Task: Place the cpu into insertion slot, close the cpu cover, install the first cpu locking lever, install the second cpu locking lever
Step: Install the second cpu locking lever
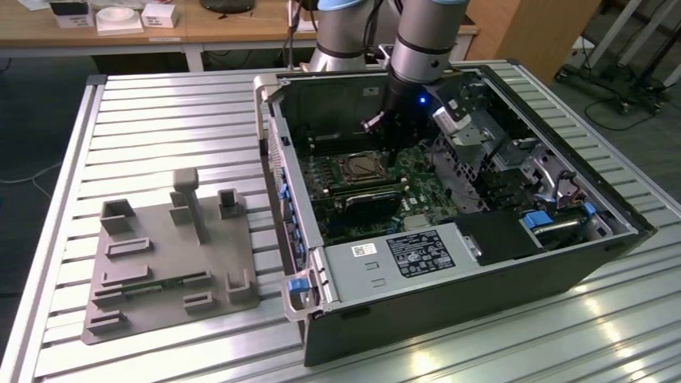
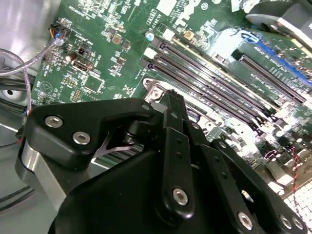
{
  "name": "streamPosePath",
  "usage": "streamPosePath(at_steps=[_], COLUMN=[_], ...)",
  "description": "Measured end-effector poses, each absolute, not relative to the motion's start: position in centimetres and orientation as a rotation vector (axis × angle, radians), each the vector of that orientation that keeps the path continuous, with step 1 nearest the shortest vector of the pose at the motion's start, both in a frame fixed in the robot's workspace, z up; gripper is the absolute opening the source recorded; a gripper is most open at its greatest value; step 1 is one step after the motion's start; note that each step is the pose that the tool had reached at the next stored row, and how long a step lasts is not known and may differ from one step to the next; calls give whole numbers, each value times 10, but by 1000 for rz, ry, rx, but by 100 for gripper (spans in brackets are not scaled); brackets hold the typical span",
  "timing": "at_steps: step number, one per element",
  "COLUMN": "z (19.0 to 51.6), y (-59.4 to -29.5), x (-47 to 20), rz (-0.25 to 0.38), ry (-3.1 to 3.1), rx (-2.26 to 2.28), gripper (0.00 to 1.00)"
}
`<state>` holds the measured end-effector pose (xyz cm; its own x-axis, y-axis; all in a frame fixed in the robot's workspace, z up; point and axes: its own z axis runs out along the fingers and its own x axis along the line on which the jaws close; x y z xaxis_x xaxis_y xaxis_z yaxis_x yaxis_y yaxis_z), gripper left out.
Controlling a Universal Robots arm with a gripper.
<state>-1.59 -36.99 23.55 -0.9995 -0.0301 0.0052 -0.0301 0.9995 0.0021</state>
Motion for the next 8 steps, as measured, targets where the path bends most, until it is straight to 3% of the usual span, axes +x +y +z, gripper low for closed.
streamPosePath(at_steps=[8], z=[235], y=[-374], x=[-29], rz=[-3], ry=[-3136], rx=[47], gripper=[10])
